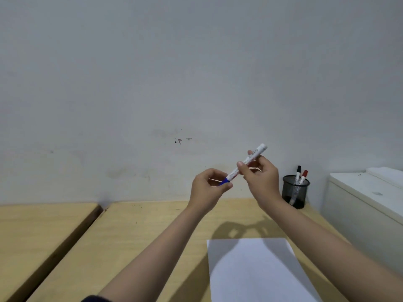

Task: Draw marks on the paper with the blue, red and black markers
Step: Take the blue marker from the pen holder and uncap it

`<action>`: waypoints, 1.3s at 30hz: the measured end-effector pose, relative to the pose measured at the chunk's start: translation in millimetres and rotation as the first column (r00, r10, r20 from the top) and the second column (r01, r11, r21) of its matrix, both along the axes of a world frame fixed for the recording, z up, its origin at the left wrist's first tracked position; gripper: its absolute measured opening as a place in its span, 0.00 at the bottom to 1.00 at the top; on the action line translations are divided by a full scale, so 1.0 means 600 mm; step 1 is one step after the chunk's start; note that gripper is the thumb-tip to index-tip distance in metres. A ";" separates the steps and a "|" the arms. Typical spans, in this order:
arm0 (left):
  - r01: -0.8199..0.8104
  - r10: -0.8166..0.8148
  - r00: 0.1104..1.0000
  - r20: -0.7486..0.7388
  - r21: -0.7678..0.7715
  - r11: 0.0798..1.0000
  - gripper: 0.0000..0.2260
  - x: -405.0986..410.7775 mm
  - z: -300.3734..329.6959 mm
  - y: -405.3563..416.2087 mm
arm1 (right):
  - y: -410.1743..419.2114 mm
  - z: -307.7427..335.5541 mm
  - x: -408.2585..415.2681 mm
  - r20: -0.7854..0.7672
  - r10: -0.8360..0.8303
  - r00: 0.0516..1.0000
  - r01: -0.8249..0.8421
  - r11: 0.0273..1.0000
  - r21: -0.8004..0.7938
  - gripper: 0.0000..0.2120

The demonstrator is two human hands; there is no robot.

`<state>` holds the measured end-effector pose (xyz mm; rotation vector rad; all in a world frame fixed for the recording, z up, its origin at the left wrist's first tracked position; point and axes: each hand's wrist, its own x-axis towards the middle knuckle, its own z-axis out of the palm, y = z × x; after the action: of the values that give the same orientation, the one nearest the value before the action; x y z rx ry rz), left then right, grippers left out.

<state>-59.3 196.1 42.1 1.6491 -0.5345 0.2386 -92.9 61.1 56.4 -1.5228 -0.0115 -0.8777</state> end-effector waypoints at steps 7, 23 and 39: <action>-0.004 0.001 0.998 0.064 0.050 0.999 0.05 -0.009 -0.010 -0.023 | -0.033 -0.009 -0.013 -0.153 0.184 0.971 -0.190 0.981 -0.029 0.10; 0.023 -0.018 1.000 -0.023 0.231 0.973 0.04 0.037 -0.068 -0.025 | -0.100 -0.025 -0.041 -0.124 0.279 0.952 -0.291 0.952 -0.097 0.08; 0.112 0.089 0.955 -0.283 0.623 0.774 0.18 0.096 -0.186 -0.008 | -0.083 -0.114 -0.027 -0.271 0.250 0.929 -0.281 0.956 -0.083 0.05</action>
<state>-1.5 191.4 -69.7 2.2942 -0.4107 -0.2380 -108.9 11.1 -12.1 -1.6933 -0.0812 -0.4643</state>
